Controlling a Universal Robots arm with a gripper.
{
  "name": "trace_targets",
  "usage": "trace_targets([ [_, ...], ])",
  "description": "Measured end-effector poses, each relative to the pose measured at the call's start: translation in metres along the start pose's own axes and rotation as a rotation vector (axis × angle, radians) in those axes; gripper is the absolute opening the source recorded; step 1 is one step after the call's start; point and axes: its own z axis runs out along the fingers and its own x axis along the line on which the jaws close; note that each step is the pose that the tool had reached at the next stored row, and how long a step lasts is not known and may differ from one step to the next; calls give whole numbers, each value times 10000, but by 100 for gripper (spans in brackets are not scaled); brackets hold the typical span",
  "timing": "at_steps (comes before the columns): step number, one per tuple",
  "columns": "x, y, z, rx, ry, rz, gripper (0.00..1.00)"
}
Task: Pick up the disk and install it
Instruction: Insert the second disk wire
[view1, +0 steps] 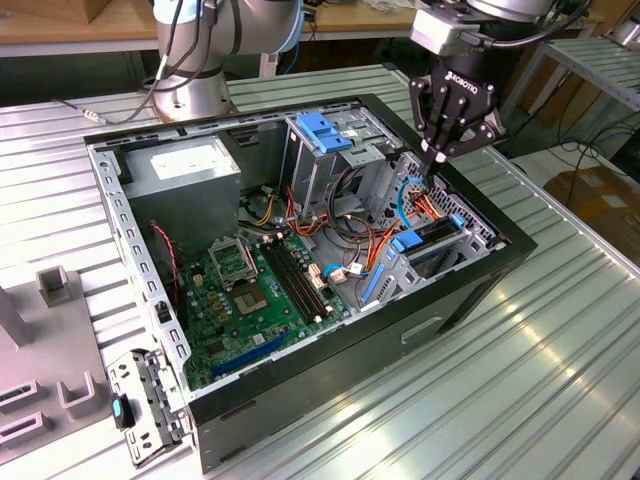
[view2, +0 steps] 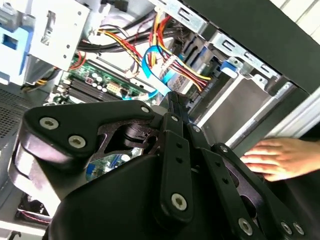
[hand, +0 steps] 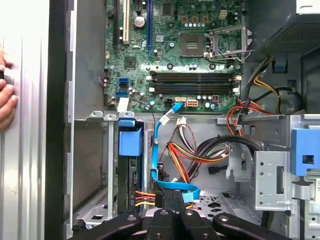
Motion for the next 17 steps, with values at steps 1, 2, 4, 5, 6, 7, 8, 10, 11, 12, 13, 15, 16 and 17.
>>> trace_targets([
  [1, -4, 0, 2, -1, 85, 3, 11],
  [2, -8, 0, 4, -1, 161, 4, 11],
  [4, -26, -1, 7, -2, 325, 8, 24],
  [5, -35, -1, 8, -2, 372, 10, 24],
  [6, -44, -1, 7, -3, 428, 11, 24],
  [7, -59, -1, 7, -4, 594, 15, 24],
  [8, -62, -1, 7, -6, 893, 23, 24],
  [10, -62, -1, 6, -7, 949, 25, 24],
  [11, -63, -2, 7, -7, 977, 27, 24],
  [12, -63, -2, 7, -7, 980, 27, 24],
  [13, -65, -4, 5, -6, 985, 26, 24],
  [15, -74, -5, 6, -7, 987, 27, 24],
  [16, -83, -6, 6, -6, 987, 26, 24],
  [17, -92, -7, 6, -6, 987, 26, 24],
])
